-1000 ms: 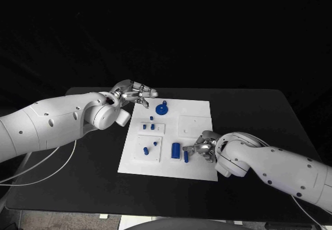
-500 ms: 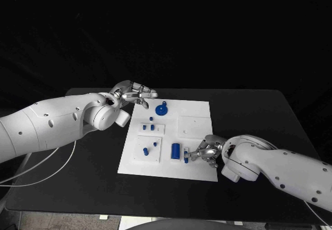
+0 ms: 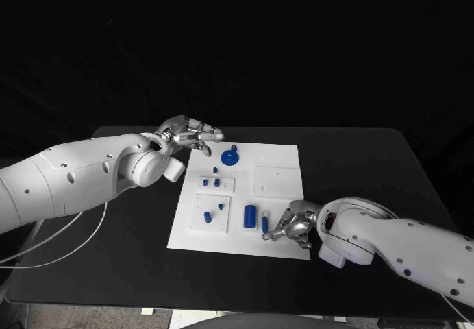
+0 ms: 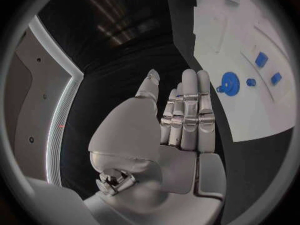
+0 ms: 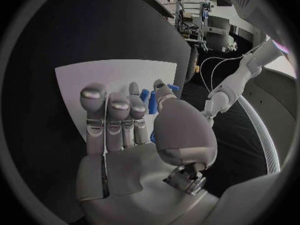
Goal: Assemble the parts on the task board
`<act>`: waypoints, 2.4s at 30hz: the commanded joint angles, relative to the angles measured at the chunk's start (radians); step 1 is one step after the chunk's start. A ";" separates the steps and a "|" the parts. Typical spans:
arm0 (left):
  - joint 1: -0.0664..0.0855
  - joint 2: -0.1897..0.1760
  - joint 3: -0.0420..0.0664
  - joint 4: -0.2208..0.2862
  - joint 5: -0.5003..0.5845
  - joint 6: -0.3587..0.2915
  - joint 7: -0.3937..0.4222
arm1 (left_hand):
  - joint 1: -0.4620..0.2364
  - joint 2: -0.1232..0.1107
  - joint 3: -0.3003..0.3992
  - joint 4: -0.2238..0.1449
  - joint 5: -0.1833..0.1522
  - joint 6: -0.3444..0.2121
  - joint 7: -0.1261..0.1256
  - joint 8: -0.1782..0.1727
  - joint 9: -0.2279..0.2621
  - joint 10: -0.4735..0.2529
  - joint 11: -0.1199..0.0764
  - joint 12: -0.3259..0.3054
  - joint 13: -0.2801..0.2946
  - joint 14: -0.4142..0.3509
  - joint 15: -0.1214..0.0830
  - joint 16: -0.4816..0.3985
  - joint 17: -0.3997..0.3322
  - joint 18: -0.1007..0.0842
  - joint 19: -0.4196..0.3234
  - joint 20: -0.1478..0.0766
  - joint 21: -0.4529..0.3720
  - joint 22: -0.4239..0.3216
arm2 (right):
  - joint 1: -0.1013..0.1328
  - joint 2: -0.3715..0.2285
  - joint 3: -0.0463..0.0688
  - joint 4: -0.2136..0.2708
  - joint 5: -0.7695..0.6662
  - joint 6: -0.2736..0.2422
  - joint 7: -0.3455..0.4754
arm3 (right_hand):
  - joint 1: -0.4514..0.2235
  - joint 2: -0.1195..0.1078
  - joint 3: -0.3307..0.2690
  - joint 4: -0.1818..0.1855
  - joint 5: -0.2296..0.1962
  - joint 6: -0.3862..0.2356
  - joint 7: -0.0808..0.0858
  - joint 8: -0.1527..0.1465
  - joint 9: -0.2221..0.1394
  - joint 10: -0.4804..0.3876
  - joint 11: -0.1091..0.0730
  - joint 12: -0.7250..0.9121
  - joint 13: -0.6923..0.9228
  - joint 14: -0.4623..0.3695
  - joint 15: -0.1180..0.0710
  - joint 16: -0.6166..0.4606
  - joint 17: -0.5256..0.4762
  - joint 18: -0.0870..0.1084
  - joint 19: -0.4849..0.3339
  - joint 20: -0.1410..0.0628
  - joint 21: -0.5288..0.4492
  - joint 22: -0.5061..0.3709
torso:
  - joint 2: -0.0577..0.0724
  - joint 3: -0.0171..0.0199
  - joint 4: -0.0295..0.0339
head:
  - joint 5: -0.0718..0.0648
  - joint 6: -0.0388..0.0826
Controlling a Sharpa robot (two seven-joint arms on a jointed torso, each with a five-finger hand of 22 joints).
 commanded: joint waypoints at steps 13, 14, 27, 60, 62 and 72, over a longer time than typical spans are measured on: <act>0.001 0.000 0.000 0.001 -0.002 0.016 0.005 | 0.000 0.008 -0.001 0.004 0.002 -0.008 0.000 -0.002 0.001 0.002 0.002 -0.002 0.002 0.005 0.001 -0.006 -0.002 -0.006 0.009 0.001 0.000 -0.002 | -0.003 0.017 0.000 -0.017 -0.057 -0.028 -0.024 | -0.006 0.059 0.171 -0.065 -0.058 0.002 -0.005 0.002 -0.002 -0.001 -0.009 0.006 -0.002 0.002 -0.006 -0.005 0.004 0.002 0.055 -0.005 -0.005 0.053 | 0.001 -0.0017 0.0011 | -0.001 -0.002; 0.001 0.000 0.000 0.001 -0.002 0.016 0.004 | 0.000 0.008 -0.001 0.004 0.002 -0.008 0.000 -0.002 0.001 0.002 0.002 -0.002 0.002 0.005 0.001 -0.006 -0.002 -0.006 0.009 0.001 0.000 -0.002 | -0.003 0.018 0.000 -0.018 -0.058 -0.032 -0.025 | -0.009 0.067 0.181 -0.065 -0.070 0.002 -0.006 0.002 -0.003 0.000 -0.009 0.006 -0.001 0.002 -0.006 -0.005 0.004 0.002 0.055 -0.005 -0.005 0.053 | 0.001 -0.0018 0.0014 | -0.001 -0.003; 0.001 0.003 -0.004 -0.002 -0.002 0.027 -0.004 | 0.000 0.013 0.000 0.005 0.002 -0.009 0.001 -0.002 0.001 0.001 0.002 -0.002 0.001 0.005 0.001 -0.006 -0.002 -0.006 0.009 0.001 0.000 -0.002 | -0.005 0.045 0.000 -0.047 -0.053 -0.104 -0.040 | -0.086 0.065 0.308 -0.111 -0.059 0.005 -0.007 0.002 0.000 0.004 -0.010 0.005 -0.003 0.003 -0.006 -0.005 0.002 0.001 0.056 -0.005 -0.004 0.050 | 0.001 -0.0026 0.0012 | -0.002 -0.006; 0.000 0.001 -0.008 -0.005 -0.009 0.031 -0.007 | 0.022 0.032 0.007 -0.008 -0.016 -0.008 0.000 -0.003 0.001 0.001 0.002 -0.002 0.001 0.004 0.000 -0.006 -0.001 -0.006 0.008 0.000 0.001 0.001 | -0.008 0.052 0.001 -0.063 -0.020 -0.020 0.002 | 0.043 -0.036 0.143 -0.110 0.071 -0.002 0.002 0.002 -0.004 -0.007 -0.004 -0.002 -0.006 0.001 -0.002 -0.012 0.005 0.003 0.055 -0.001 -0.012 0.055 | 0.001 -0.0003 0.0009 | -0.008 -0.008; 0.000 0.001 -0.008 -0.005 -0.009 0.031 -0.007 | 0.022 0.032 0.007 -0.008 -0.016 -0.008 0.000 -0.003 0.001 0.001 0.002 -0.002 0.001 0.004 0.000 -0.006 -0.001 -0.006 0.008 0.000 0.001 0.001 | -0.008 0.051 0.001 -0.063 -0.012 -0.025 0.008 | 0.042 -0.036 0.130 -0.092 0.060 -0.001 0.001 0.002 -0.004 -0.007 -0.004 -0.002 -0.006 0.002 -0.002 -0.012 0.006 0.003 0.055 -0.001 -0.013 0.055 | 0.001 0.0004 0.0011 | -0.008 -0.008; 0.000 0.001 -0.008 -0.006 -0.009 0.032 -0.007 | 0.021 0.033 0.003 -0.012 -0.017 -0.008 0.000 -0.003 0.001 0.001 0.002 -0.003 0.001 0.004 0.000 -0.006 -0.001 -0.006 0.008 0.000 0.001 0.003 | -0.009 0.048 0.008 -0.068 -0.044 -0.048 0.020 | -0.025 0.046 -0.076 0.015 0.153 -0.008 -0.001 0.002 -0.001 -0.003 -0.002 -0.001 -0.008 0.003 -0.002 -0.012 0.008 0.004 0.055 -0.001 -0.007 0.057 | 0.001 -0.0008 0.0005 | -0.008 -0.010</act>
